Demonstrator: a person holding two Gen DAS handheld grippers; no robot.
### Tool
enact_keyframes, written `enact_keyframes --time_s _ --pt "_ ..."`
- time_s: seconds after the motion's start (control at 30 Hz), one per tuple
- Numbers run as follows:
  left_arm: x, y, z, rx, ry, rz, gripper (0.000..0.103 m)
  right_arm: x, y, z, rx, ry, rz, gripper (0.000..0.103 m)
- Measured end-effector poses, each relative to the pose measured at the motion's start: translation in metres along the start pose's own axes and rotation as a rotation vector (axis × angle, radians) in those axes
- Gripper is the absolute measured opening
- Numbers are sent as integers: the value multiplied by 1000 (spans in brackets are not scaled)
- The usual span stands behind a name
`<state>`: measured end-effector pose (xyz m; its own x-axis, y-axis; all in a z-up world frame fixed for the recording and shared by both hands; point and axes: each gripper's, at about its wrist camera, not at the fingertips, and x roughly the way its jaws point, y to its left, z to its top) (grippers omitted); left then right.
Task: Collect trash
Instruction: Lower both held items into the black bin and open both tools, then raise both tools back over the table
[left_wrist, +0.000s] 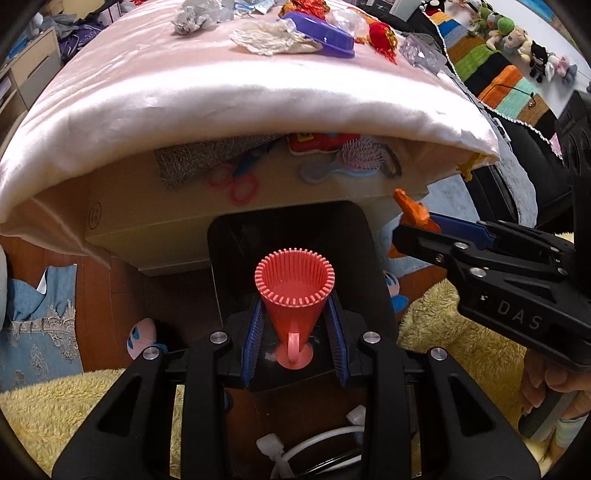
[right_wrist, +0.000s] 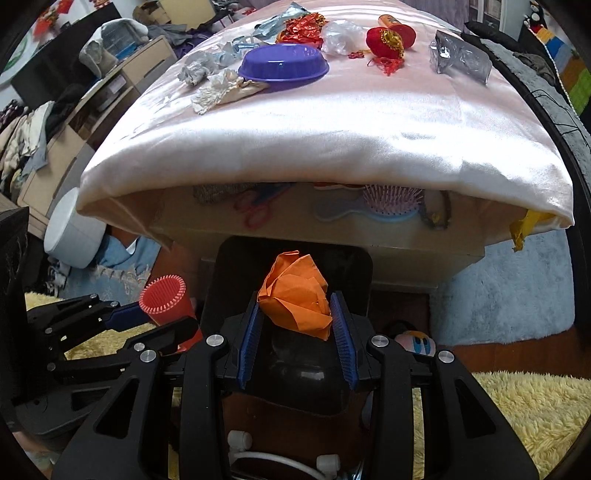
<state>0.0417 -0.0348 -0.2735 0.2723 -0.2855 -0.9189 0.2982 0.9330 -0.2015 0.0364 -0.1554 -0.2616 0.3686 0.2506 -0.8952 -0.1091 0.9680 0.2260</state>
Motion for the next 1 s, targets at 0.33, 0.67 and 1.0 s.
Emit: enact_keyframes --time_s 0.33,0.67,1.0 --pt "7 2 3 -10 34 5 34 1 -4 8 20 -9 13 60" --pt "-16 7 10 -24 -52 96 76 -29 -6 24 29 -113 -73 83" --pt "-67 10 29 -29 -193 172 95 -72 -21 48 59 -238 -118 95"
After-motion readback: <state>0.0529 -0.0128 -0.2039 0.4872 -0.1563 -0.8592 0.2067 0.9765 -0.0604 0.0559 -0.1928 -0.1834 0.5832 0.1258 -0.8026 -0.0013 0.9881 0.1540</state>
